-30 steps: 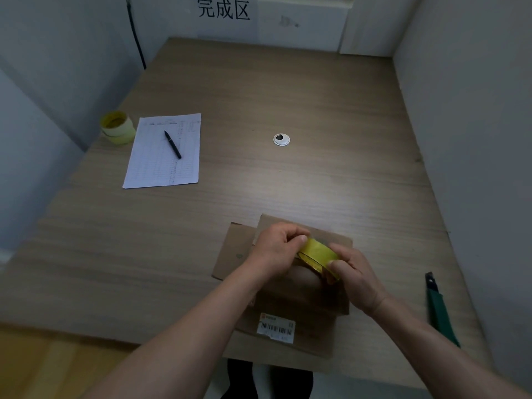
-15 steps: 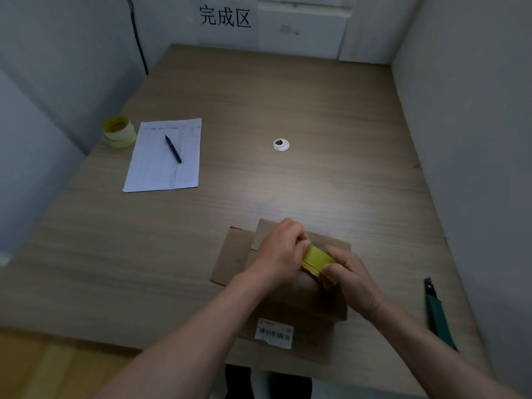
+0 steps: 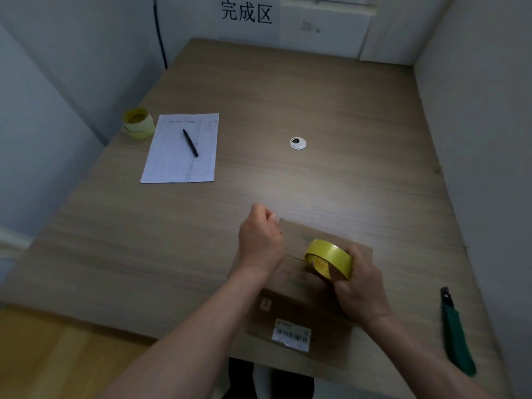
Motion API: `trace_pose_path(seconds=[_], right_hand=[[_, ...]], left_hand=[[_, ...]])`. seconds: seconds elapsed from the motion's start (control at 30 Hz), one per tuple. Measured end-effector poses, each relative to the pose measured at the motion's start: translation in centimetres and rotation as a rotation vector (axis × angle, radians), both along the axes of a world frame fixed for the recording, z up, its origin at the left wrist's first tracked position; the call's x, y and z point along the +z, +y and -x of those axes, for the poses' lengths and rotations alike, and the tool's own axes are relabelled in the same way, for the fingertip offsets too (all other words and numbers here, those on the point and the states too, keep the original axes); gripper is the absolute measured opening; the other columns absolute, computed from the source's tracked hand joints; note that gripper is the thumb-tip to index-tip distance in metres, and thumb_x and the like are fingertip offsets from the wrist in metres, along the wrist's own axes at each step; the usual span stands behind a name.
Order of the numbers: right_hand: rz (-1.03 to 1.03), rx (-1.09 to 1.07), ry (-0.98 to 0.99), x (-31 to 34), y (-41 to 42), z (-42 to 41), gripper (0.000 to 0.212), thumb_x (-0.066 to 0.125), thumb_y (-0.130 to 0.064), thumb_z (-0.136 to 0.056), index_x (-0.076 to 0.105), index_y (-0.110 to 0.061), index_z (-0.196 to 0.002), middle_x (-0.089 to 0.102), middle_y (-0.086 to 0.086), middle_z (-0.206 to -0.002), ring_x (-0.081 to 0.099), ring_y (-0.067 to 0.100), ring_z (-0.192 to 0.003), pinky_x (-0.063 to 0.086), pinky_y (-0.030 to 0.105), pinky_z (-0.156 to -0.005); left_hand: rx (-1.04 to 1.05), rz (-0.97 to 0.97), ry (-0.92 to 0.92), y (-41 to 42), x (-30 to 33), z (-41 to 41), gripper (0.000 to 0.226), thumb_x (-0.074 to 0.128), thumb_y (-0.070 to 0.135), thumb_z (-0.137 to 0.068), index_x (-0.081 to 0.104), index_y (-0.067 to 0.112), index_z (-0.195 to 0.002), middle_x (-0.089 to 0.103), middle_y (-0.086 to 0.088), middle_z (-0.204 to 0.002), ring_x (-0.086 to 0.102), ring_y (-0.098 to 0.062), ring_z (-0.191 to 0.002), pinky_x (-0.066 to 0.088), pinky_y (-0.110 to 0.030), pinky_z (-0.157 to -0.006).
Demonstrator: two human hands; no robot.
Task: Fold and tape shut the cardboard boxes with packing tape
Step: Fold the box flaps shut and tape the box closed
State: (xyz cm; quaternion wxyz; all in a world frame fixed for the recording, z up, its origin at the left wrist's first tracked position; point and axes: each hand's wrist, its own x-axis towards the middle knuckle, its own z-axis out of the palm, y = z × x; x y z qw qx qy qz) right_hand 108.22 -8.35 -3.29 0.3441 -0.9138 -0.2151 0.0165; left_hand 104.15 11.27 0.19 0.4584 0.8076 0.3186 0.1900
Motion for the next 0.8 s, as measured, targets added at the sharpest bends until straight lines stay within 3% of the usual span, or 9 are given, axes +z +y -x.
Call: trace_pose_path(seconds=[0.07, 0.13, 0.2, 0.33, 0.5, 0.57, 0.7, 0.8], right_hand=[[-0.021, 0.009, 0.004, 0.2, 0.4, 0.0, 0.029, 0.077, -0.003, -0.076, 0.057, -0.015, -0.093, 0.049, -0.002, -0.074, 0.047, 0.025, -0.063, 0.032, 0.030, -0.054], [-0.043, 0.060, -0.014, 0.6, 0.5, -0.1, 0.022, 0.074, -0.011, -0.078, 0.058, -0.014, -0.092, 0.048, -0.006, -0.073, 0.045, 0.021, -0.064, 0.033, 0.024, -0.054], [-0.051, 0.104, -0.006, 0.9, 0.3, -0.3, 0.021, 0.067, -0.022, -0.077, 0.060, -0.011, -0.093, 0.052, -0.004, -0.075, 0.048, 0.022, -0.066, 0.034, 0.028, -0.056], [-0.044, 0.141, 0.014, 1.3, -0.2, -0.5, 0.025, 0.064, -0.027, -0.078, 0.061, -0.010, -0.096, 0.057, 0.000, -0.081, 0.051, 0.020, -0.070, 0.036, 0.023, -0.060], [-0.058, 0.134, 0.051, 1.1, -0.2, -0.4, 0.023, 0.063, -0.031, -0.079, 0.060, -0.014, -0.095, 0.057, -0.002, -0.077, 0.051, 0.012, -0.065, 0.034, 0.018, -0.059], [-0.061, 0.131, 0.048, 1.2, -0.2, -0.2, 0.018, 0.064, -0.032, -0.079, 0.056, -0.021, -0.091, 0.053, -0.010, -0.074, 0.049, 0.001, -0.065, 0.032, 0.012, -0.058], [-0.047, 0.123, 0.064, 1.0, -0.2, -0.2, 0.018, 0.065, -0.033, -0.080, 0.056, -0.021, -0.089, 0.053, -0.007, -0.073, 0.046, 0.000, -0.064, 0.029, 0.014, -0.057], [-0.028, 0.133, 0.075, 1.0, -0.2, -0.2, 0.019, 0.070, -0.029, -0.083, 0.051, -0.026, -0.087, 0.052, -0.008, -0.071, 0.047, 0.000, -0.065, 0.028, 0.014, -0.056]], left_hand=[[-0.129, 0.084, 0.038, 1.4, 0.0, 0.3, 0.011, 0.050, 0.011, -0.096, 0.056, 0.014, -0.087, 0.066, -0.004, -0.078, 0.065, -0.018, -0.074, 0.051, -0.034, -0.067], [-0.297, 0.194, 0.119, 1.6, 0.0, 0.6, 0.019, 0.052, 0.010, -0.096, 0.062, 0.014, -0.112, 0.067, -0.004, -0.095, 0.067, -0.016, -0.082, 0.054, -0.033, -0.075], [-0.427, 0.222, 0.211, 1.1, -0.3, 0.6, 0.038, 0.052, 0.010, -0.098, 0.054, 0.012, -0.135, 0.064, -0.005, -0.114, 0.065, -0.019, -0.097, 0.052, -0.033, -0.090], [-0.554, 0.276, 0.261, -0.2, 0.1, -0.2, 0.039, 0.052, 0.013, -0.099, 0.052, 0.013, -0.138, 0.059, -0.003, -0.134, 0.057, -0.014, -0.117, 0.043, -0.024, -0.098], [-0.561, 0.339, 0.218, -0.8, 0.2, -0.4, 0.026, 0.058, 0.015, -0.096, 0.068, 0.016, -0.121, 0.067, 0.001, -0.109, 0.060, -0.010, -0.098, 0.050, -0.025, -0.088], [-0.542, 0.345, 0.179, -0.8, 0.1, -0.3, 0.022, 0.061, 0.013, -0.094, 0.071, 0.015, -0.114, 0.066, 0.004, -0.097, 0.059, -0.006, -0.086, 0.049, -0.020, -0.079], [-0.503, 0.262, 0.125, -0.9, 0.2, 0.0, 0.012, 0.068, 0.014, -0.090, 0.075, 0.015, -0.098, 0.065, 0.015, -0.080, 0.057, 0.008, -0.068, 0.042, -0.005, -0.062], [-0.490, 0.227, 0.104, -1.1, 0.4, 0.0, 0.008, 0.066, 0.014, -0.090, 0.074, 0.016, -0.091, 0.064, 0.014, -0.077, 0.057, 0.004, -0.070, 0.044, -0.009, -0.062]])
